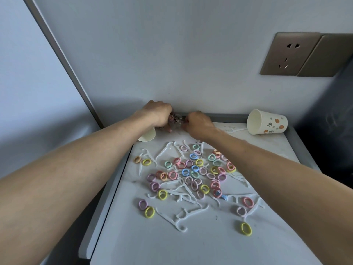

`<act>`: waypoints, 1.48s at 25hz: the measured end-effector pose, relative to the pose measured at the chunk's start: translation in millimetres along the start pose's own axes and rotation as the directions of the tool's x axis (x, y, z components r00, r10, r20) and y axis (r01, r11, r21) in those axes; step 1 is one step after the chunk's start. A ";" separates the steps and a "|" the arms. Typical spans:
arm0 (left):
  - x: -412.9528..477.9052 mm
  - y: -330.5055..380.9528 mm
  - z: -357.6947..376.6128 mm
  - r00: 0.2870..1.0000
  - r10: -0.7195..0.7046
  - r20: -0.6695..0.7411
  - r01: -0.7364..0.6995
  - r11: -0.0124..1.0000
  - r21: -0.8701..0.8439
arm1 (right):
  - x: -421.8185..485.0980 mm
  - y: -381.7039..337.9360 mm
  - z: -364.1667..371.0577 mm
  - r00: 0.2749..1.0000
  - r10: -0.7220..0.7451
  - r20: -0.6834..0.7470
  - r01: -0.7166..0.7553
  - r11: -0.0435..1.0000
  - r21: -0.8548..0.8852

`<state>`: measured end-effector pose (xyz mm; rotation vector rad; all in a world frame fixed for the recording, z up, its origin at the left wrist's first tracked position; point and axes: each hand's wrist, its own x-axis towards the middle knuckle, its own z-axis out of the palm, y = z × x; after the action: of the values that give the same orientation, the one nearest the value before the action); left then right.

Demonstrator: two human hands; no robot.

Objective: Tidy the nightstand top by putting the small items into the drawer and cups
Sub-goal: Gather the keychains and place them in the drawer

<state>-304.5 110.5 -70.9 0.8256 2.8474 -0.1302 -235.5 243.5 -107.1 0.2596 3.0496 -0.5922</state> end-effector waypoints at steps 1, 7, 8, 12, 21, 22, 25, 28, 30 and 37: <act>0.0 0.1 0.9 1.000 -0.005 -0.015 0.005 1.000 -0.025 | 0.4 0.2 0.7 1.000 0.012 -0.013 -0.012 1.000 0.027; -4.8 -12.9 -19.8 0.990 -0.096 -0.099 0.062 0.951 -0.302 | 0.7 1.9 3.6 0.997 0.005 -0.072 0.006 0.987 0.160; -7.9 -17.8 -25.2 0.987 -0.120 -0.102 0.068 0.908 -0.414 | 0.4 1.0 2.0 0.997 -0.022 -0.069 0.035 0.981 0.192; -28.5 -27.6 -27.8 0.972 -0.220 -0.076 0.055 0.532 -0.845 | 8.9 -5.3 10.0 0.993 -0.023 -0.120 0.041 0.988 0.148; -83.0 -18.0 -36.5 0.960 -0.262 -0.096 0.013 0.387 -0.922 | -11.9 -14.3 -25.4 0.956 -0.040 -0.292 0.039 0.999 -0.010; -93.1 -15.4 -42.4 0.957 -0.269 -0.111 -0.002 0.374 -0.927 | -23.3 -17.1 -39.5 0.946 -0.063 -0.319 0.059 0.998 -0.025; -134.6 -1.0 -55.5 0.959 -0.259 -0.120 -0.036 0.306 -0.951 | -77.0 -23.7 -77.4 0.930 -0.104 -0.352 0.106 0.994 -0.013; -189.3 18.9 -52.0 0.972 -0.223 -0.073 0.000 0.311 -0.950 | -147.8 -22.2 -93.8 0.942 -0.092 -0.324 0.127 0.988 0.088; -233.5 33.1 -39.1 0.980 -0.198 0.004 0.062 0.289 -0.955 | -203.3 -19.5 -92.7 0.954 -0.083 -0.288 0.125 0.983 0.131; -359.6 83.8 37.2 0.980 -0.049 0.194 0.200 0.253 -0.947 | -380.7 15.0 -35.9 1.000 0.013 0.022 -0.018 0.973 0.230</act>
<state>44.7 -11.6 -41.9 0.2341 2.1240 1.3872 142.6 210.3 -58.3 0.2791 2.9547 -0.9432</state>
